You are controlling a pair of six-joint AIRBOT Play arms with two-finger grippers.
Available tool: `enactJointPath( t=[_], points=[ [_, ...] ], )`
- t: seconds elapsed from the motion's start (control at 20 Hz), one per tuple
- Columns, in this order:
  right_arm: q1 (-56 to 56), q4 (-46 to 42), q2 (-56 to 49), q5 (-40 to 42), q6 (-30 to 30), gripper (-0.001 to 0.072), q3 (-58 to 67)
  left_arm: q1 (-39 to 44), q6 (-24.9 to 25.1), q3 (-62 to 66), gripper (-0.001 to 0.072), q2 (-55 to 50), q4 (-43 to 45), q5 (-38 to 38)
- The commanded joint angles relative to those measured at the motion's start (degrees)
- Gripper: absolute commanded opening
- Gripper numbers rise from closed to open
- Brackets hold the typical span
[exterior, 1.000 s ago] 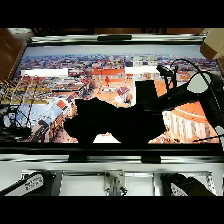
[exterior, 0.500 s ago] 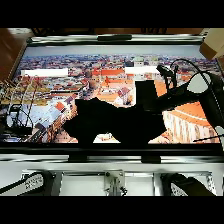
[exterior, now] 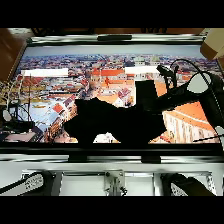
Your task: Fold the shirts.
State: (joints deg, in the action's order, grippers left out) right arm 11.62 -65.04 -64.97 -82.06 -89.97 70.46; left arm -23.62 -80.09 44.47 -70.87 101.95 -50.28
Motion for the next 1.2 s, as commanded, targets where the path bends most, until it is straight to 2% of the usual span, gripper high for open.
enactJointPath(
  t=[0.0,0.25,0.35,0.45,0.6,0.7,0.8,0.95,1.15],
  points=[
    [0.02,0.02,-0.04,-0.02,-0.02,0.0054,0.00,1.99,-0.07,5.01,0.0037,2.27,0.00,-5.55],
    [0.02,0.02,-0.04,0.02,-0.02,0.0054,0.00,6.27,-1.92,8.90,0.0038,5.79,-0.02,-10.08],
    [0.02,0.02,-0.04,0.02,-0.04,0.0054,0.02,9.55,-4.22,9.84,0.0038,8.39,-0.13,-11.54],
    [-0.02,0.00,-0.02,-0.09,-0.02,0.0054,0.74,14.40,-4.17,11.15,0.0039,11.82,-2.19,-14.19],
    [-0.02,-3.78,-0.02,-0.15,-0.26,0.0054,4.96,26.38,-4.17,12.90,0.0039,19.50,-10.69,-17.66],
    [-0.02,-10.16,-0.04,-0.26,-1.95,0.0054,8.68,37.51,-4.17,12.96,0.0038,24.96,-15.72,-19.06],
    [-0.02,-14.64,-0.04,-0.28,-3.21,0.0054,11.91,50.03,-4.22,12.94,0.0037,28.50,-16.44,-24.83],
    [-0.02,-17.11,-0.02,-0.31,-4.55,0.0054,15.82,66.16,-3.13,12.90,0.0038,28.61,-16.00,-39.34],
    [-0.02,-19.91,-0.02,-1.03,-4.50,0.0054,20.63,77.40,-8.76,12.92,0.0037,28.17,-14.75,-46.95]
  ],
)
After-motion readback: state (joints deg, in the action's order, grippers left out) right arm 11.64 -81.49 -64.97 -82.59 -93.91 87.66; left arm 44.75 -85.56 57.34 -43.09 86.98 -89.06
